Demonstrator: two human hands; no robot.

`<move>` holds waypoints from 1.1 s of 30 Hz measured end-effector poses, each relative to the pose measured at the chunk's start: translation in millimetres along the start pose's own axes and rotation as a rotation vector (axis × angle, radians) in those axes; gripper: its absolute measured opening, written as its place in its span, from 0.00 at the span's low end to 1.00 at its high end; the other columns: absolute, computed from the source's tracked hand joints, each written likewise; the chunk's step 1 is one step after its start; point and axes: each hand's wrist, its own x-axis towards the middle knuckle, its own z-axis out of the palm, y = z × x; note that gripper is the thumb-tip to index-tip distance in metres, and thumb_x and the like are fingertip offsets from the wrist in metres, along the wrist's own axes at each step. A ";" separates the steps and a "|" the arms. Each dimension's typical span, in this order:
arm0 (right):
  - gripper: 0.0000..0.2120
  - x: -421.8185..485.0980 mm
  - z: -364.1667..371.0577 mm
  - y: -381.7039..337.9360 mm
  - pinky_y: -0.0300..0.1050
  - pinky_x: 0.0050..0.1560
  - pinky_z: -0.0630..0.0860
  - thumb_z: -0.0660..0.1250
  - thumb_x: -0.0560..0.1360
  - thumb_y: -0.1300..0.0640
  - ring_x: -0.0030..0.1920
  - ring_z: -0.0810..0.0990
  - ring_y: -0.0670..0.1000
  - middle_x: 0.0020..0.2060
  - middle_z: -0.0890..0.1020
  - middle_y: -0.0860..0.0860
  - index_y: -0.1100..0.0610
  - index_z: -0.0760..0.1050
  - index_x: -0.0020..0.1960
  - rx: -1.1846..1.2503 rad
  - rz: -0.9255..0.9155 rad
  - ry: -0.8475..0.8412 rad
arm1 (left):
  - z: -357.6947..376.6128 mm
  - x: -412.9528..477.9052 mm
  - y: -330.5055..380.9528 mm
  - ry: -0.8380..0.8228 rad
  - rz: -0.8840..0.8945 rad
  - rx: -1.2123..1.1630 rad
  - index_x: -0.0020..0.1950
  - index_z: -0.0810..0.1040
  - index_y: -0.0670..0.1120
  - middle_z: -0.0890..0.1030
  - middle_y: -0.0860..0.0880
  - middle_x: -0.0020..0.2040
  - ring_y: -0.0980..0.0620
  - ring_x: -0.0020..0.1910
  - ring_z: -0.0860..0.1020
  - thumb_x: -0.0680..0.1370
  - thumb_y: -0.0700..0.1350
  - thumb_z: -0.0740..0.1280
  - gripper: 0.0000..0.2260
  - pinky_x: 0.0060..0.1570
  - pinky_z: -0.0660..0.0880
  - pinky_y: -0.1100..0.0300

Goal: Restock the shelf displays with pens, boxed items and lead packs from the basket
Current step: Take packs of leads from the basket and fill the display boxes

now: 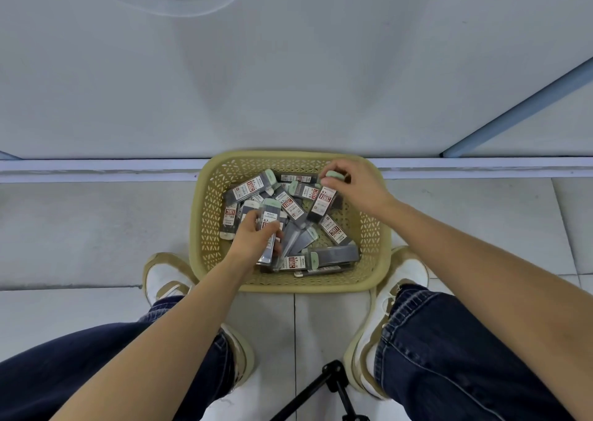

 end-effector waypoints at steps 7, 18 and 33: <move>0.19 16.2 23.8 0.3 0.41 0.56 0.71 0.73 0.72 0.56 0.55 0.79 0.50 0.55 0.82 0.50 0.53 0.75 0.63 -0.161 0.049 -0.130 | -4.8 6.8 -0.9 0.019 0.003 -0.025 0.56 0.73 0.44 0.80 0.49 0.35 0.50 0.29 0.76 0.80 0.40 0.65 0.05 0.33 0.77 0.55; 0.34 -21.0 74.7 11.0 0.49 0.62 0.71 0.78 0.68 0.57 0.61 0.73 0.55 0.60 0.75 0.56 0.59 0.66 0.68 -0.188 0.199 0.164 | -4.0 7.6 -4.3 0.017 0.009 -0.058 0.55 0.73 0.44 0.79 0.45 0.38 0.50 0.30 0.76 0.80 0.38 0.64 0.04 0.31 0.77 0.56; 0.17 -26.3 8.1 -30.0 0.53 0.62 0.76 0.74 0.71 0.50 0.57 0.81 0.49 0.54 0.83 0.48 0.51 0.76 0.58 0.494 0.222 -0.053 | 6.5 -15.7 40.6 -0.019 0.039 -0.083 0.54 0.77 0.45 0.81 0.51 0.32 0.56 0.25 0.73 0.69 0.47 0.78 0.17 0.28 0.73 0.60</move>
